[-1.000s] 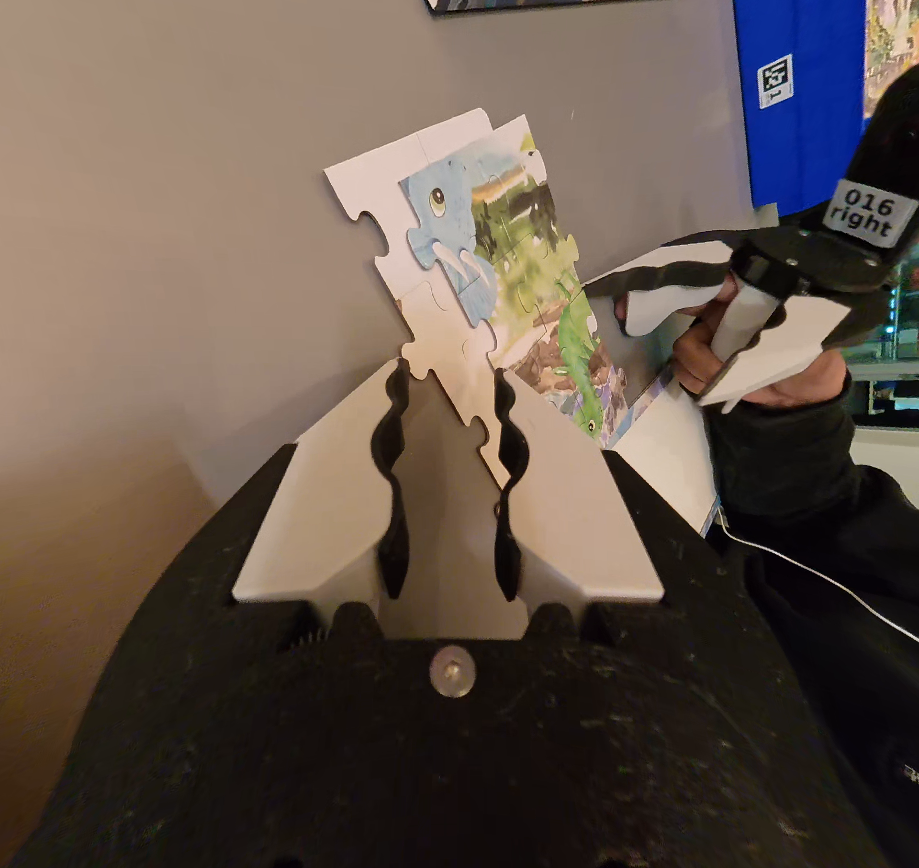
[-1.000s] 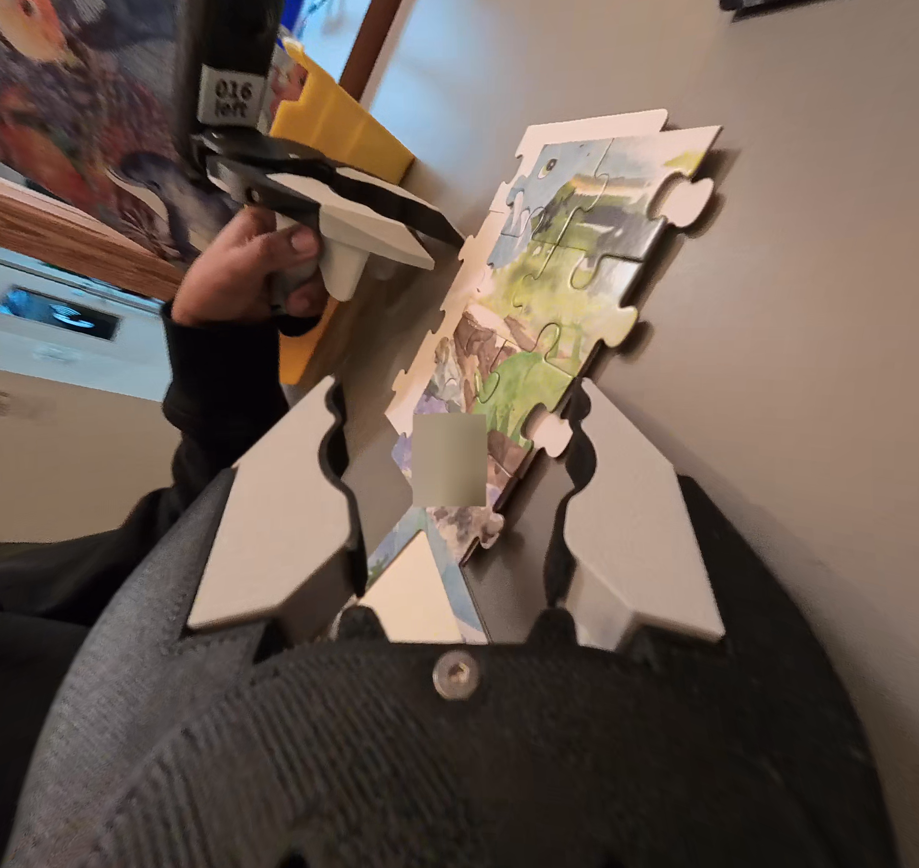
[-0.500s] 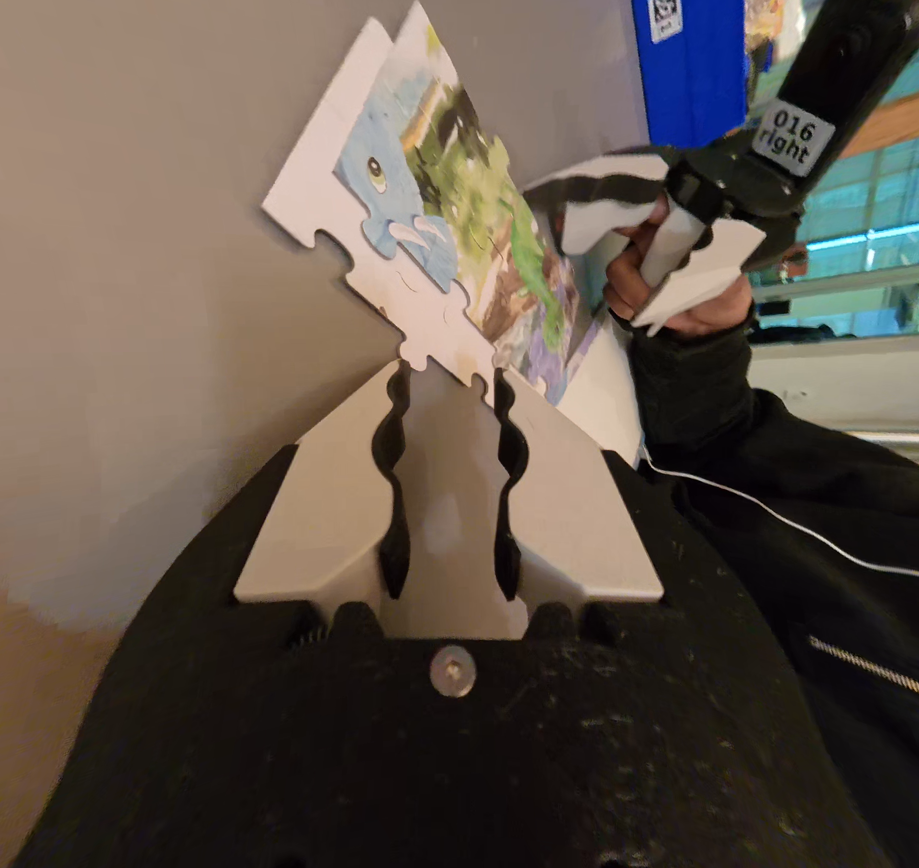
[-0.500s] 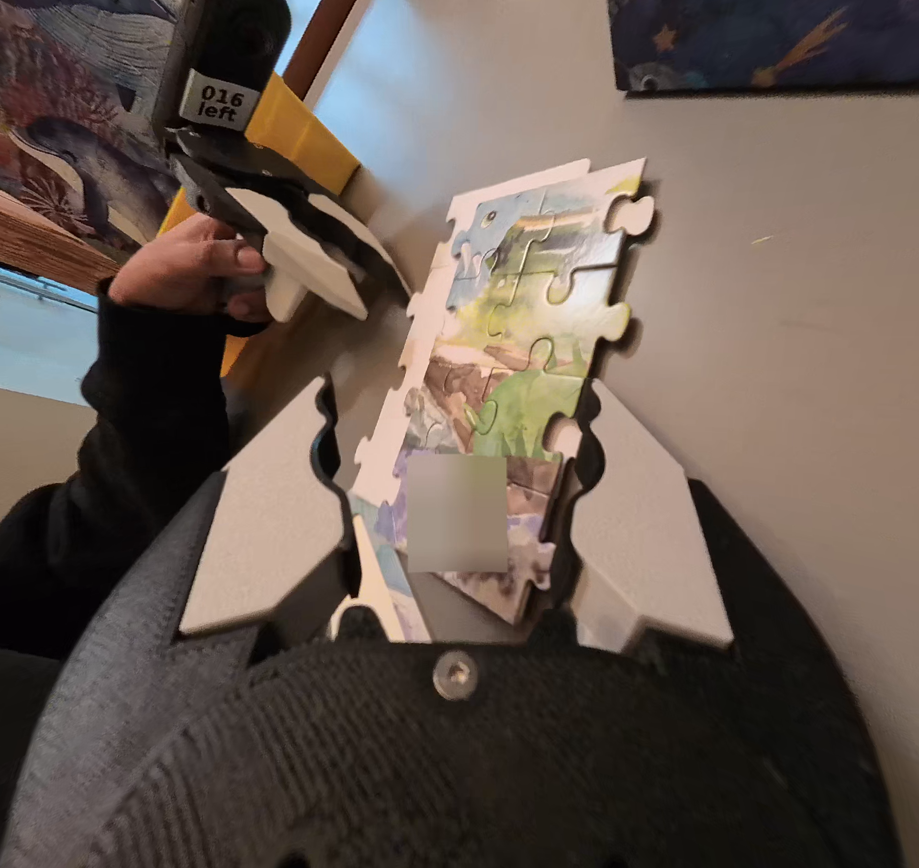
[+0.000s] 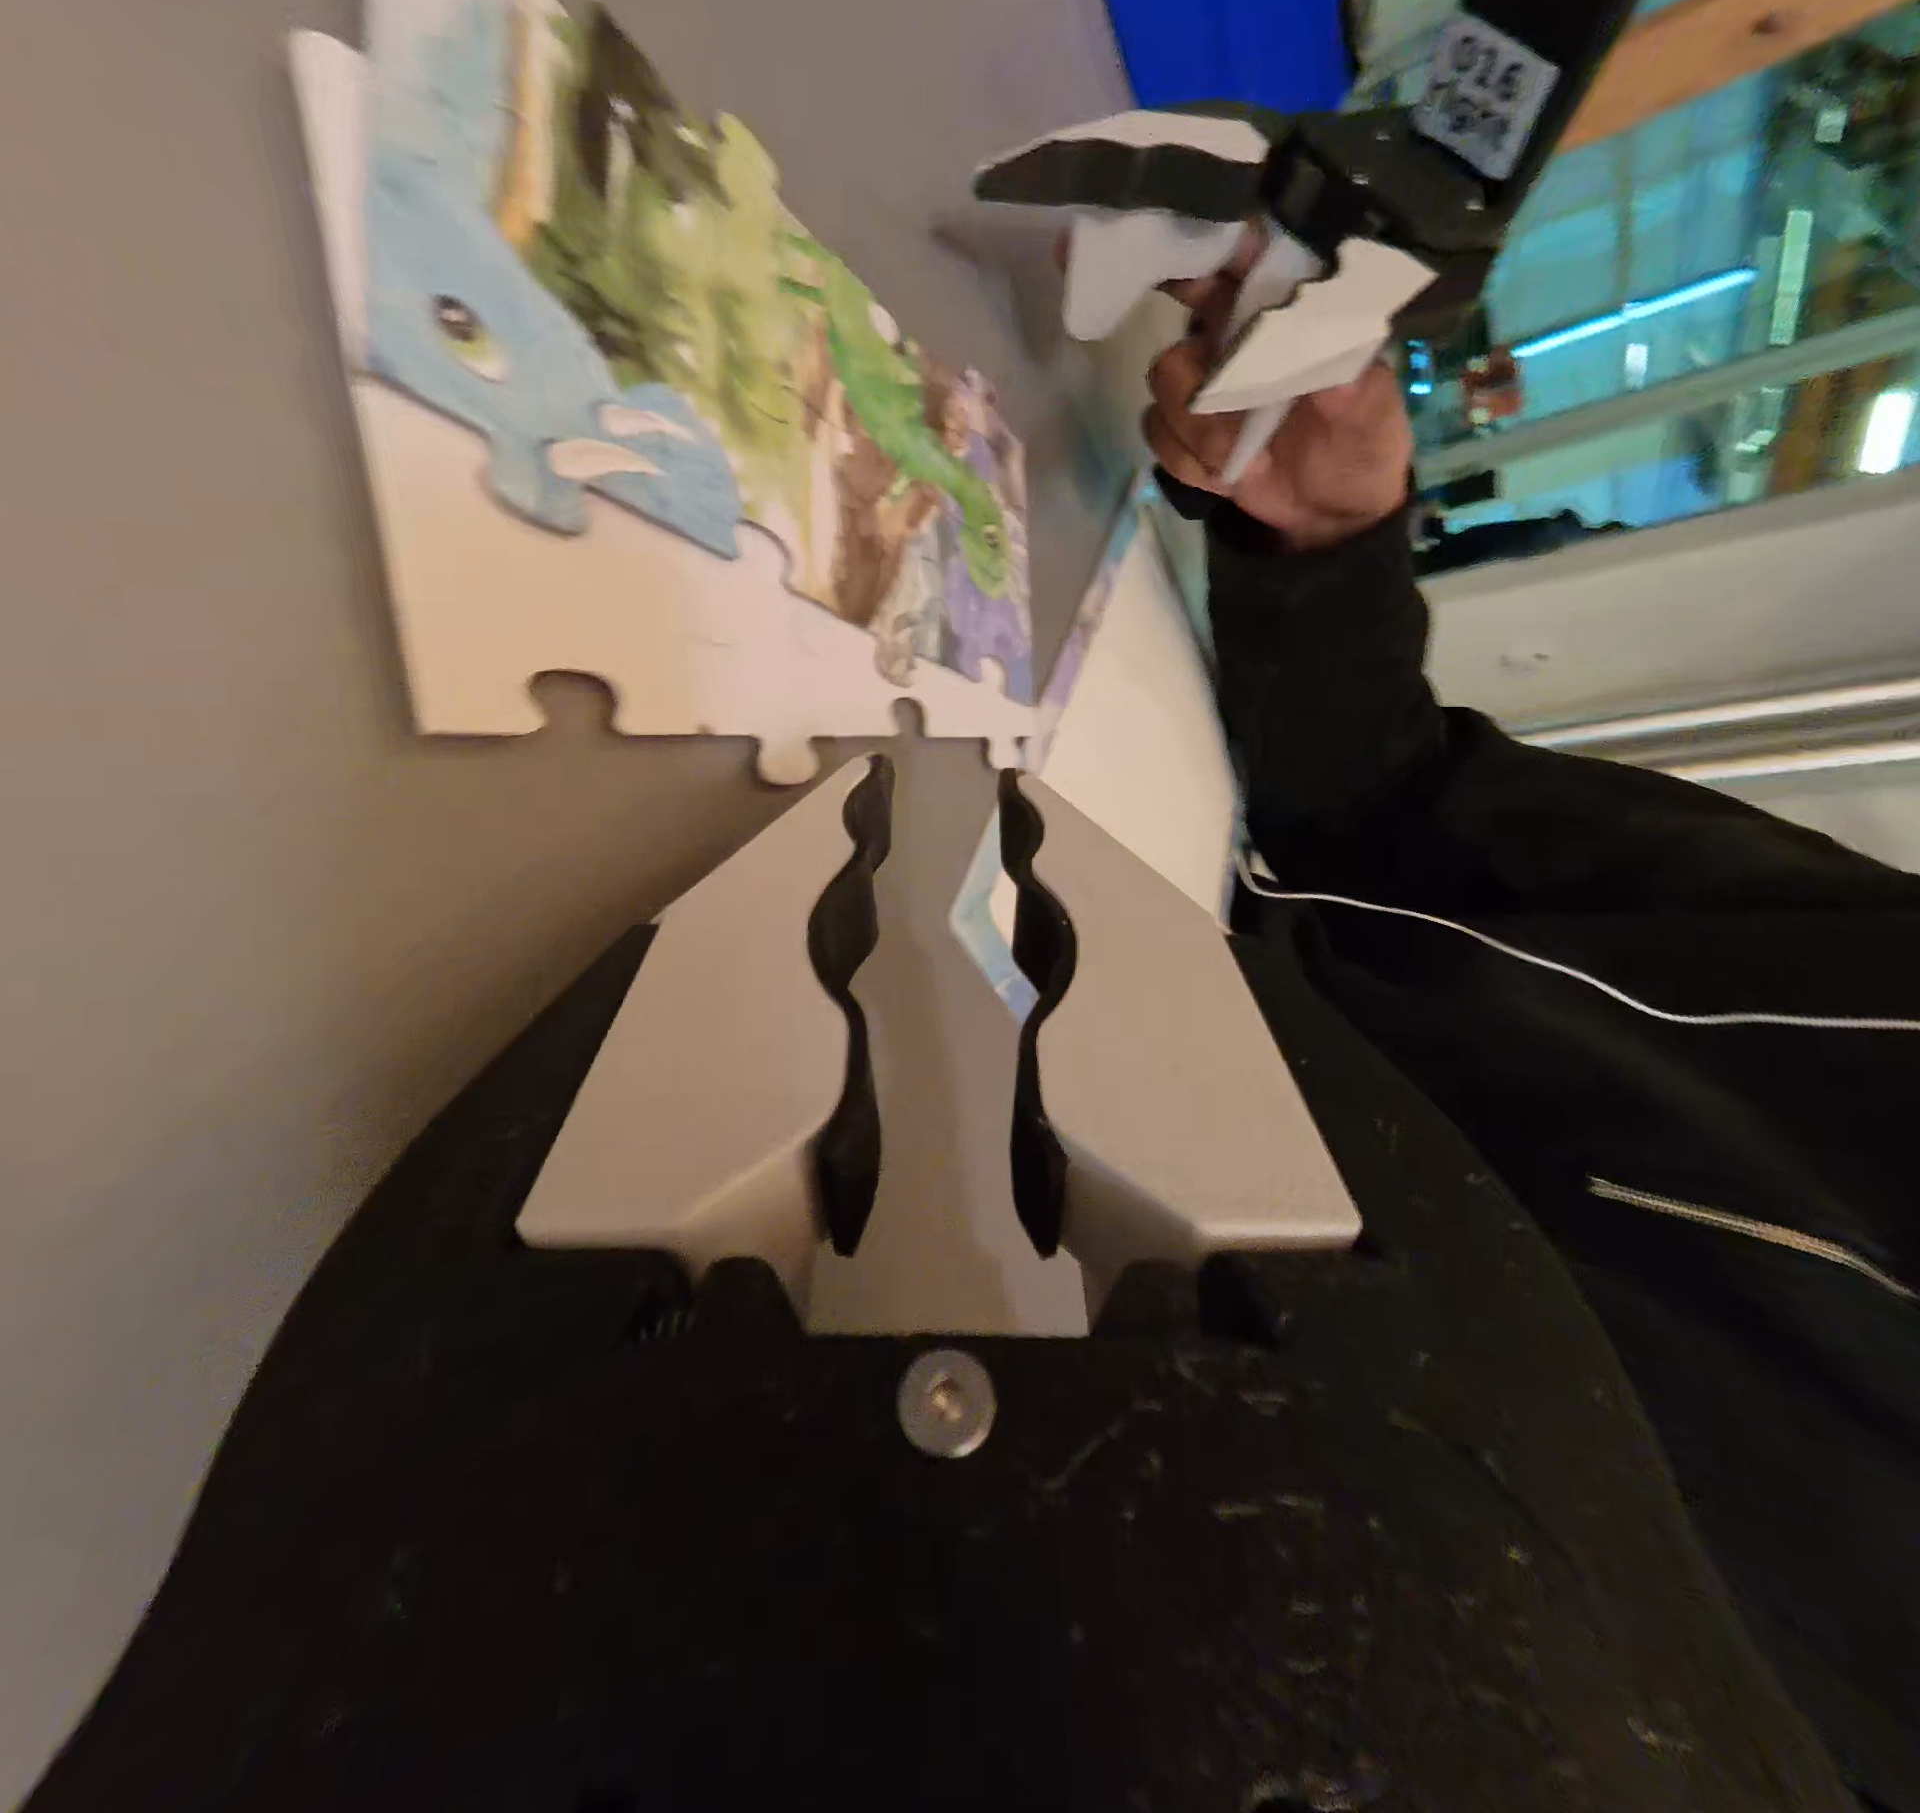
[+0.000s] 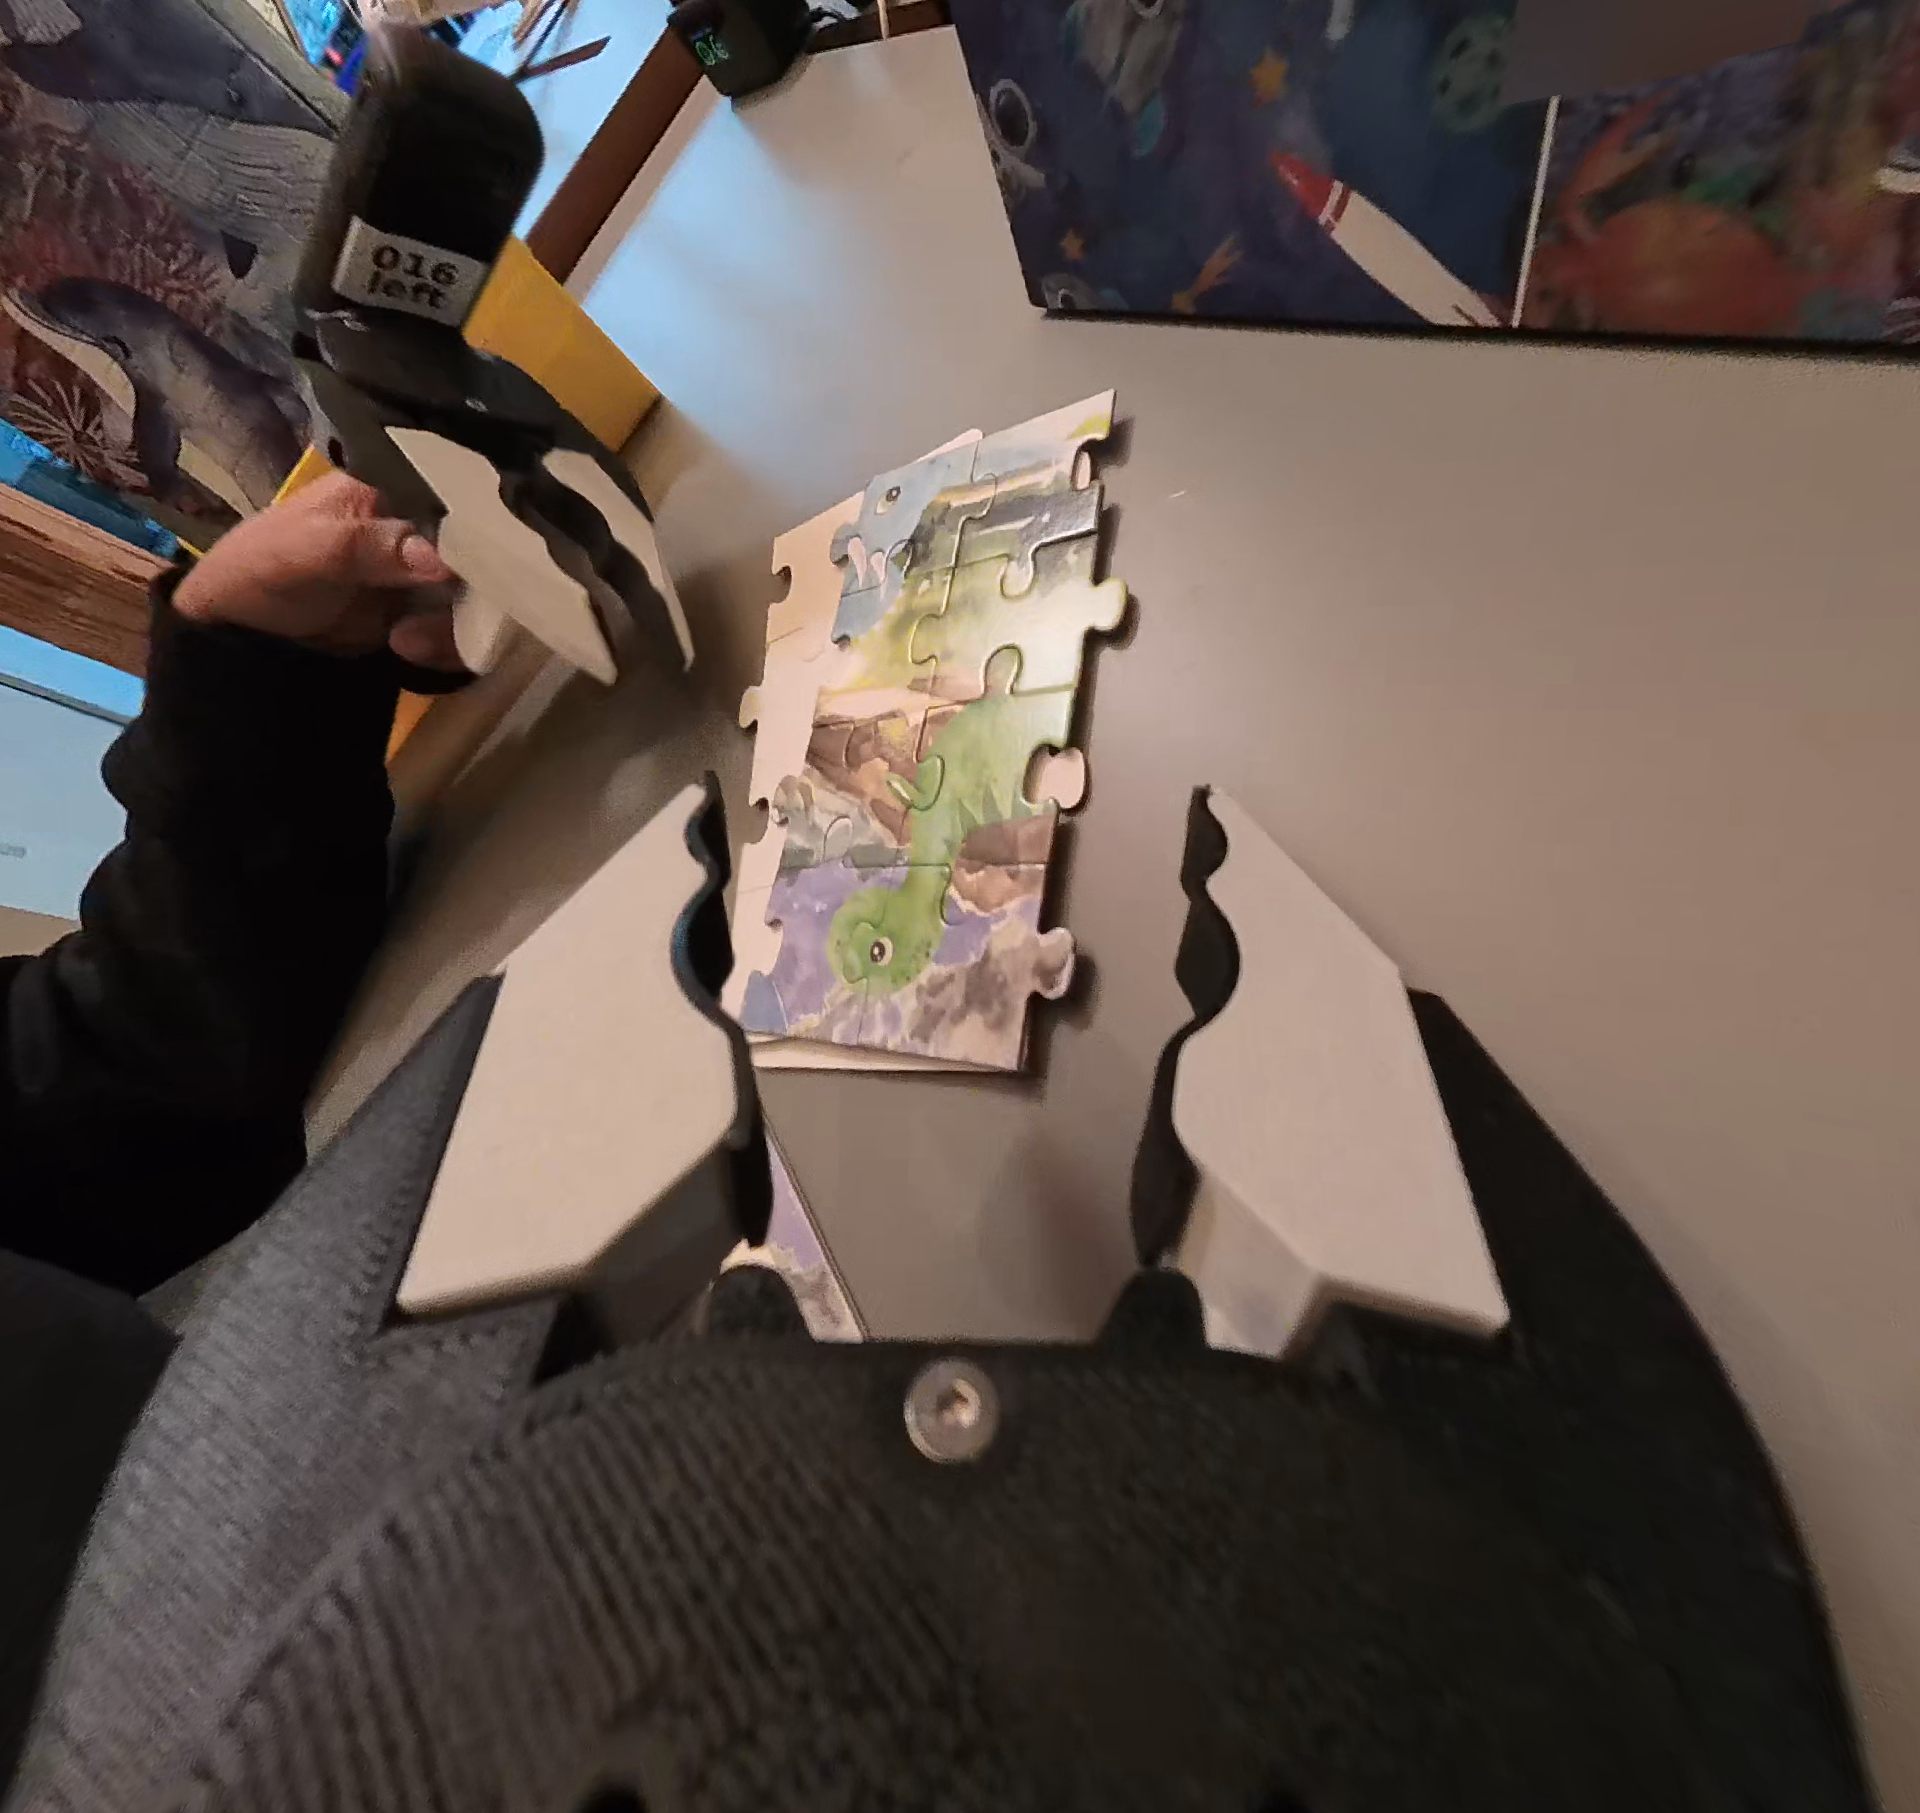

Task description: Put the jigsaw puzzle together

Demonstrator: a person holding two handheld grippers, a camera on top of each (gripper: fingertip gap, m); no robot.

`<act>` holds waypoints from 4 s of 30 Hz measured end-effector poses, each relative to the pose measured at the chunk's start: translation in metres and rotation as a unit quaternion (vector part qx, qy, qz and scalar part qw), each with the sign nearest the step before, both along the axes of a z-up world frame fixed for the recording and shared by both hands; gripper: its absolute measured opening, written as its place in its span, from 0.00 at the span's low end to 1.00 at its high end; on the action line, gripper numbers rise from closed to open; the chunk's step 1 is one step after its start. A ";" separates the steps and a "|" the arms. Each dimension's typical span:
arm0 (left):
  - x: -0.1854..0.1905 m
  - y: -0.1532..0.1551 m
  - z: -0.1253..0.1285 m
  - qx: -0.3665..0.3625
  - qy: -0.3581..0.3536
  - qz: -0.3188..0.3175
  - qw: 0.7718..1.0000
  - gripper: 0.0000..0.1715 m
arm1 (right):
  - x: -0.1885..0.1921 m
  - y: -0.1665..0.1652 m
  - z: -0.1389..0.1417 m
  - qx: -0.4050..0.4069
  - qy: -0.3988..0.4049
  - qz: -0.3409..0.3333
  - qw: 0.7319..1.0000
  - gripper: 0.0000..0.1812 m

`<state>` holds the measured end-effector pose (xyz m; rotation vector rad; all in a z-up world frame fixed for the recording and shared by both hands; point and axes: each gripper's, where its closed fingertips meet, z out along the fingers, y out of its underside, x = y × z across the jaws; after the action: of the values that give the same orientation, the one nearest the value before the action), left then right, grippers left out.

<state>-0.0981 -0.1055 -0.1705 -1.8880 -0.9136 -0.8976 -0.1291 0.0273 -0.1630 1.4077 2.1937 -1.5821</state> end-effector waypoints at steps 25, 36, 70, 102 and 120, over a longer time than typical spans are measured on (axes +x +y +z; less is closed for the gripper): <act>-0.030 0.004 -0.025 -0.058 0.057 0.061 0.995 0.17 | -0.044 -0.046 -0.020 0.104 0.113 0.069 0.986 0.51; -0.039 0.003 -0.029 -0.084 0.095 0.075 0.989 0.12 | -0.029 -0.068 -0.027 0.086 0.075 0.122 0.986 0.55; -0.008 0.018 -0.028 -0.064 0.050 0.006 0.997 0.12 | 0.046 0.032 -0.035 0.143 0.030 0.184 0.972 0.35; 0.014 0.045 -0.026 -0.032 0.039 -0.039 0.998 0.12 | 0.054 0.018 -0.047 0.271 0.110 0.200 0.935 0.57; -0.049 0.014 -0.008 -0.063 0.173 0.103 0.977 0.24 | 0.047 0.024 -0.048 0.272 0.153 0.178 0.933 0.51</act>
<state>-0.1471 -0.0914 -0.1788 -1.9341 -0.9459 -0.3778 -0.0823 0.0510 -0.2114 0.7906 3.0246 -1.1782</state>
